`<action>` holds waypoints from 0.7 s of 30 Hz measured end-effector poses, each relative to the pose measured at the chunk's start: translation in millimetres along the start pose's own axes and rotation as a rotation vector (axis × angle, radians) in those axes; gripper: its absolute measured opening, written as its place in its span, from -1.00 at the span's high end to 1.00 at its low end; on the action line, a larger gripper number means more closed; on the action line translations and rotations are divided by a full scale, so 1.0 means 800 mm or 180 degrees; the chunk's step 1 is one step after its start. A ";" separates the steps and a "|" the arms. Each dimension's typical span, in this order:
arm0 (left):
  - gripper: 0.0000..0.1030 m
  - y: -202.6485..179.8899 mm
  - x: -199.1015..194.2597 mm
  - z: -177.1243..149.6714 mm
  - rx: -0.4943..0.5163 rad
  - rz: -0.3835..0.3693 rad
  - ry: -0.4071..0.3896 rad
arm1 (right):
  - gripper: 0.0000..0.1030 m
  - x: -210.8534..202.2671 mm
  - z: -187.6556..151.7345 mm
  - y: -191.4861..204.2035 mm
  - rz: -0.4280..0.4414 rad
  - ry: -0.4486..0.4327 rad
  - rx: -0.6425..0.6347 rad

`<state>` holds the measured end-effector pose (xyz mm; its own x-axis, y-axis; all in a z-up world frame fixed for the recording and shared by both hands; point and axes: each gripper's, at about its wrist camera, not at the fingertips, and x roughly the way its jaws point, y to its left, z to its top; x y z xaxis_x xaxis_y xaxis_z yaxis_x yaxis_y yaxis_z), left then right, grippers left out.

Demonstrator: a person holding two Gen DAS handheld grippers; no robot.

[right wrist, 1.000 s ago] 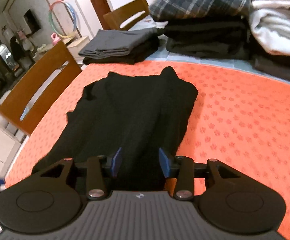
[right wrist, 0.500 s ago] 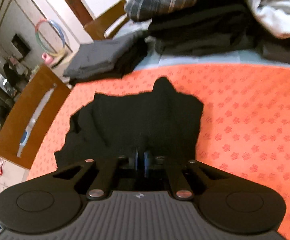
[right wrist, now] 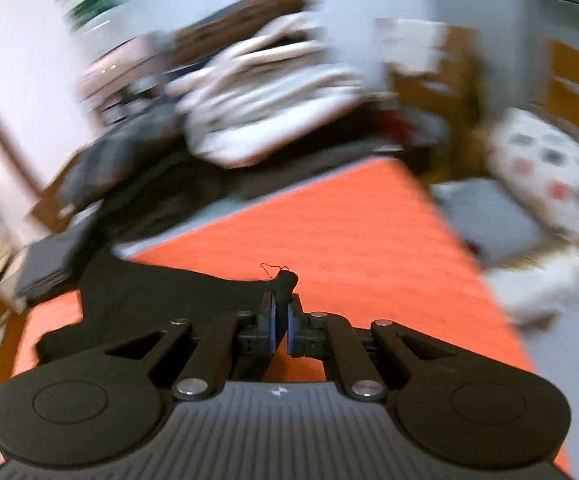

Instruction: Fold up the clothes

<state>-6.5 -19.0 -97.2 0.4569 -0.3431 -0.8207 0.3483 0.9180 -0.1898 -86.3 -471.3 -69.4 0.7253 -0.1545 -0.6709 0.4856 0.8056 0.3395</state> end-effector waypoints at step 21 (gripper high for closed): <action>-0.19 -0.042 0.048 0.023 0.0503 -0.0093 0.0286 | 0.36 -0.086 -0.142 -0.093 -0.1072 0.0267 0.0106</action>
<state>14.4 -66.3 -112.8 0.3722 -0.3433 -0.8623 0.4879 0.8627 -0.1329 -227.9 -455.7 -123.9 0.4796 -0.3598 -0.8003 0.7075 0.6981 0.1102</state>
